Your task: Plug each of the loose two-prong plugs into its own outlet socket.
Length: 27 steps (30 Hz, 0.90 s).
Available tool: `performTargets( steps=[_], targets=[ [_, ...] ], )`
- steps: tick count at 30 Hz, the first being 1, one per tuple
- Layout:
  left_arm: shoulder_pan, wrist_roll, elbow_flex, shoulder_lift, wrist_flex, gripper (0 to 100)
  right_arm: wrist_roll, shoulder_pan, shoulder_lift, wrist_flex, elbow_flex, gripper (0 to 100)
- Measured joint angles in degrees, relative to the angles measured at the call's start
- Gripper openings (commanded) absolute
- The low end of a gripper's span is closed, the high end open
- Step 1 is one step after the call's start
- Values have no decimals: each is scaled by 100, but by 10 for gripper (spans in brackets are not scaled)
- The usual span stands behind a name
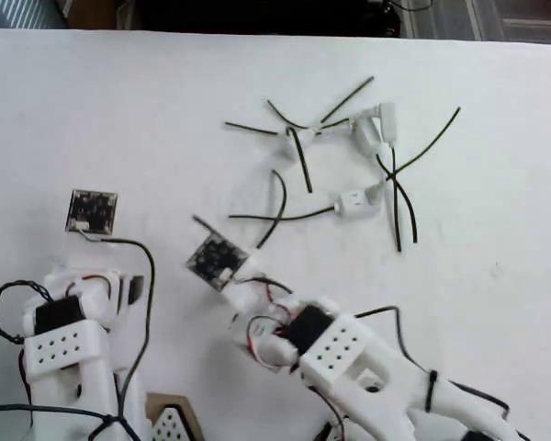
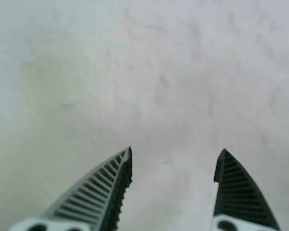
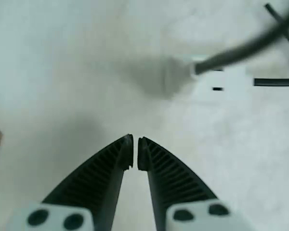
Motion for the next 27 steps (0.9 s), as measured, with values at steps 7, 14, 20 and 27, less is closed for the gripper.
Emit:
performTargets(
  steps=[7, 14, 20, 27],
  targets=[
    [0, 0, 0, 0, 0, 275, -114, -18, 1793, -1864, -123, 18],
    [0, 0, 0, 0, 0, 275, -149, 1442, 2629, -2778, -835, 18],
    [0, 0, 0, 0, 0, 275, -149, 2391, 2409, -3059, -985, 18],
    [0, 0, -18, 0, 0, 275, -149, 2558, 220, -1767, -440, 18]
  ],
)
